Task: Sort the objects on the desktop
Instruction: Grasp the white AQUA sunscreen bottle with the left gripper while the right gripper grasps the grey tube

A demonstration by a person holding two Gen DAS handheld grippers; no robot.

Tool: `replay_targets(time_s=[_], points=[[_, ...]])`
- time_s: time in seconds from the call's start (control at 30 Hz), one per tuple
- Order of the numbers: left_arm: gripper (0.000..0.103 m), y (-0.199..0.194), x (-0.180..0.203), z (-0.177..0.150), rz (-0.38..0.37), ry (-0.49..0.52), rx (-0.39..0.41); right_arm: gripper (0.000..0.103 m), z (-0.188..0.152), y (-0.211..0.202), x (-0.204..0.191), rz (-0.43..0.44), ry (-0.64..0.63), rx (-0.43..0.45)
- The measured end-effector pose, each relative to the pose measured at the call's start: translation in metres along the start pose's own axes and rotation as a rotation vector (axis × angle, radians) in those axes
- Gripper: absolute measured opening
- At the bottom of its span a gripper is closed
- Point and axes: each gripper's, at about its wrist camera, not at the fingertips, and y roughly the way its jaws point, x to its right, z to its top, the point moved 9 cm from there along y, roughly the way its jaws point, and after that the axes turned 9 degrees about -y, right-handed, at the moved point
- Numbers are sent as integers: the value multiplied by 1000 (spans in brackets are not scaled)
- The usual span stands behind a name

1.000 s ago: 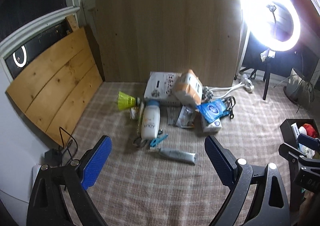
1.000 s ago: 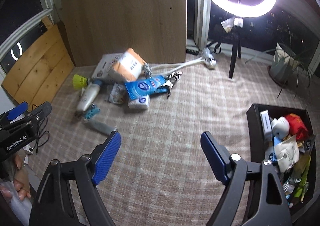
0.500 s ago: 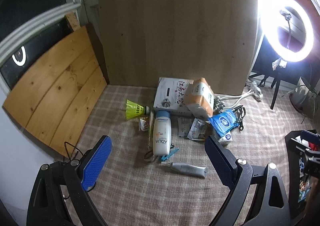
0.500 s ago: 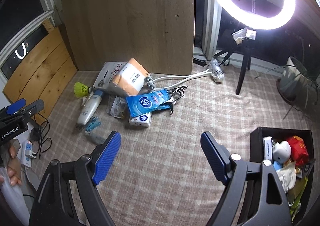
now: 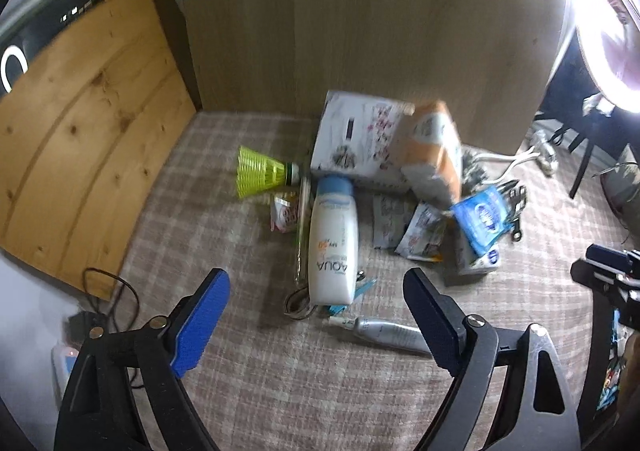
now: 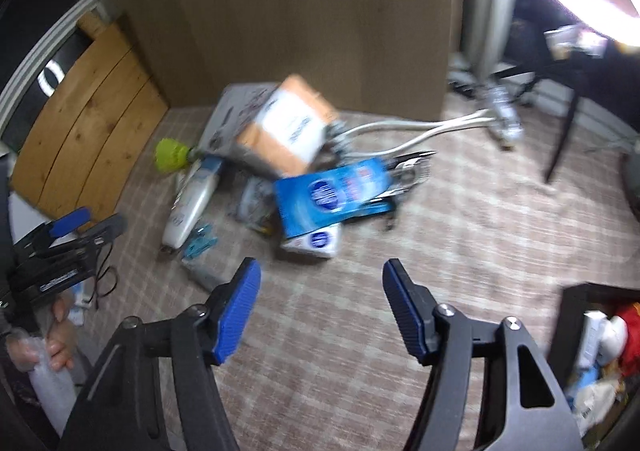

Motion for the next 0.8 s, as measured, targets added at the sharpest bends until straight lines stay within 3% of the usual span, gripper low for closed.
replay_targets(time_s=[0.23,0.4,0.63,0.8], points=[[83,45,-13,11,29,-54,-96,63,-5,52,-50,89,-143,-76],[74,70,-1,24,48,5,-129,63,-12,82,-83,128,-222,-116],[61,105,11,30,42,42,-201,63,-24,105,-109,144,-292,-145],[61,120,14,33,20,54,-237,63,-29,120,-119,133,-329,-169]])
